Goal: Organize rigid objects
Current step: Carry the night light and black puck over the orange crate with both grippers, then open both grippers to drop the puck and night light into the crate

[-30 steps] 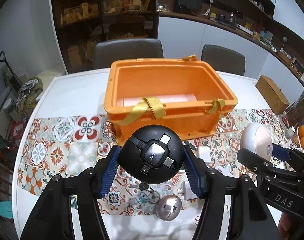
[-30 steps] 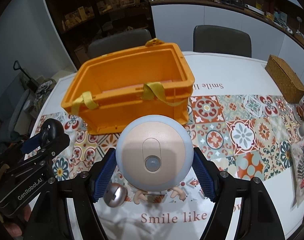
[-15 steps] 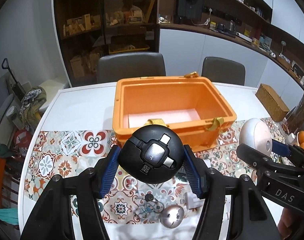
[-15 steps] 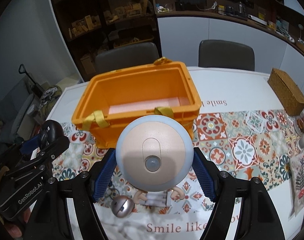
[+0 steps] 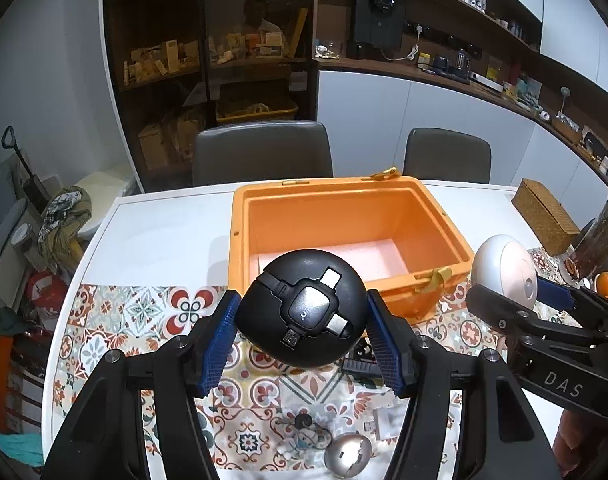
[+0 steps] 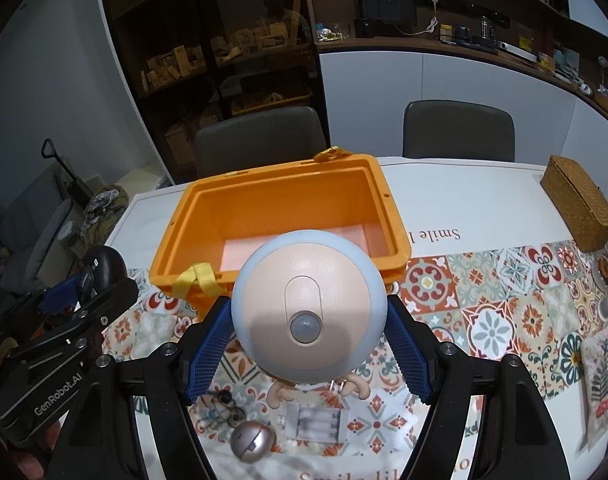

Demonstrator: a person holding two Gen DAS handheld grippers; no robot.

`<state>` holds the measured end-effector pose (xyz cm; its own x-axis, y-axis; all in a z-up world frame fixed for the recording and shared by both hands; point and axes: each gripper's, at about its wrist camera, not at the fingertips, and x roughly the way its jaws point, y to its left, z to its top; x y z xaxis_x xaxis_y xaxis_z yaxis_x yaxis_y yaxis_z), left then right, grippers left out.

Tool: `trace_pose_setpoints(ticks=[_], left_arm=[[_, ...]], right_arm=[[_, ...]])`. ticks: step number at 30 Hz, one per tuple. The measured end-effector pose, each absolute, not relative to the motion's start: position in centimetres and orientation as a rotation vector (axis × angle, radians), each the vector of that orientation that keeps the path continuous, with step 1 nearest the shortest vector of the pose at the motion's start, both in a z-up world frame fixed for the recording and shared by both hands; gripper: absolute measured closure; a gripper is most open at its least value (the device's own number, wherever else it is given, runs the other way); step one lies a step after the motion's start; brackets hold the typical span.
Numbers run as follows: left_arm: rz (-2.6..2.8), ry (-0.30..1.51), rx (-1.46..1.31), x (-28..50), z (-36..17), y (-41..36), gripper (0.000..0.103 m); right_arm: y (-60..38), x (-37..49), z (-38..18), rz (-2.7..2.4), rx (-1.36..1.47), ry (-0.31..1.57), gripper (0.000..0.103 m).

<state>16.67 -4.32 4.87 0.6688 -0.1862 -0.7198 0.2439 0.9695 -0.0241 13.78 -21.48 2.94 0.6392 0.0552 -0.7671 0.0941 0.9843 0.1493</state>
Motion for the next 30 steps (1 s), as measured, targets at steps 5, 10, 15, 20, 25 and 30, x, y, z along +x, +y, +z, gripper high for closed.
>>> trace_pose_setpoints(ticks=[5,10,15,20,25,30], left_arm=[[-0.243,0.788,0.092,17.6,5.2,-4.6,0.041],[-0.234,0.779,0.105,18.8,5.6,-4.7,0.041],[-0.238,0.788,0.11,20.0,5.7,-4.7,0.041],[-0.248,0.794,0.114,21.1,5.6,-4.9,0.041],[-0.247,0.826,0.115,22.8,5.3,-5.0,0.041],[-0.249,0.866,0.124,24.7,4.6,-5.3,0.041]], right_arm=[[-22.1,15.3,2.8,-0.028,0.201,0.894,0.028],[-22.5,16.8,3.2,-0.037,0.209,0.896,0.028],[-22.5,18.0,3.7,-0.042,0.195,0.894,0.028],[-22.3,19.6,3.9,-0.037,0.179,0.906,0.028],[-22.3,21.6,3.6,-0.032,0.174,0.944,0.028],[-22.3,23.8,2.8,-0.03,0.161,0.996,0.028]])
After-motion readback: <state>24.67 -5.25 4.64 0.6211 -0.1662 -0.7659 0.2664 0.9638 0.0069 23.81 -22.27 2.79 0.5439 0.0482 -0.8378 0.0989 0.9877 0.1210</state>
